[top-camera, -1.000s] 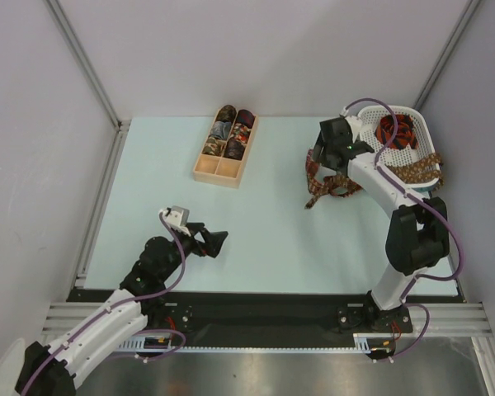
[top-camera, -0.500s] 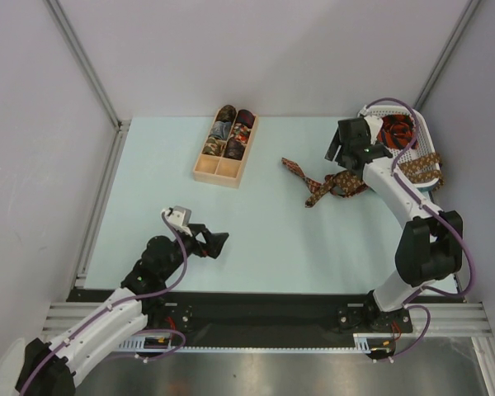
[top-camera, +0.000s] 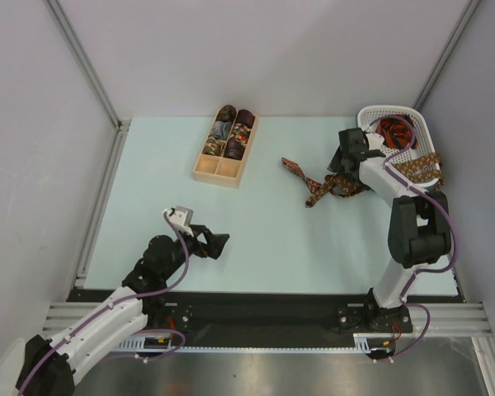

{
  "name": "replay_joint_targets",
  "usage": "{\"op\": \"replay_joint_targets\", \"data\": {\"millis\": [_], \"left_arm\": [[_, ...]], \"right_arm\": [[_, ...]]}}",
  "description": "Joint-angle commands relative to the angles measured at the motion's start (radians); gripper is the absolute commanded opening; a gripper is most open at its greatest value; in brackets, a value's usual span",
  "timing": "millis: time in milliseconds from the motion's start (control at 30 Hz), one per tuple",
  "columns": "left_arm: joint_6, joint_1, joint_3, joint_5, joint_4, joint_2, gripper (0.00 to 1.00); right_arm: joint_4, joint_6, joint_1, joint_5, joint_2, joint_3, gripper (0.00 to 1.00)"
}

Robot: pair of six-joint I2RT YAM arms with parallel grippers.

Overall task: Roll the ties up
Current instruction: Move the tie to the center of the board

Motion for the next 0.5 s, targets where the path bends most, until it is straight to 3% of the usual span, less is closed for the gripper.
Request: {"op": "replay_joint_targets", "data": {"millis": [0, 67, 133, 200, 233, 433, 467], "left_arm": [[0.018, -0.009, 0.048, 0.014, 0.028, 0.006, 1.0], [0.019, -0.008, 0.048, 0.012, 0.028, 0.006, 1.0], [0.019, -0.008, 0.049, 0.011, 0.025, 0.007, 1.0], [0.021, -0.008, 0.049, 0.012, 0.025, 0.007, 1.0], [0.019, -0.008, 0.049, 0.012, 0.025, 0.007, 1.0], [0.019, -0.011, 0.049, 0.015, 0.03, 0.007, 1.0], [0.018, -0.009, 0.049, 0.015, 0.028, 0.009, 1.0]], "right_arm": [[0.024, 0.041, -0.005, -0.011, 0.07, 0.046, 1.0], [0.031, 0.055, -0.005, -0.009, 0.087, 0.043, 0.97], [0.047, 0.059, -0.003, -0.006, 0.095, 0.034, 0.82], [0.076, 0.07, 0.003, 0.041, 0.052, -0.007, 0.4], [0.089, 0.071, 0.004, 0.053, 0.029, -0.024, 0.33], [0.069, 0.047, 0.024, 0.144, -0.072, -0.049, 0.33], [0.063, 0.042, 0.029, 0.168, -0.097, -0.047, 0.15]]}}
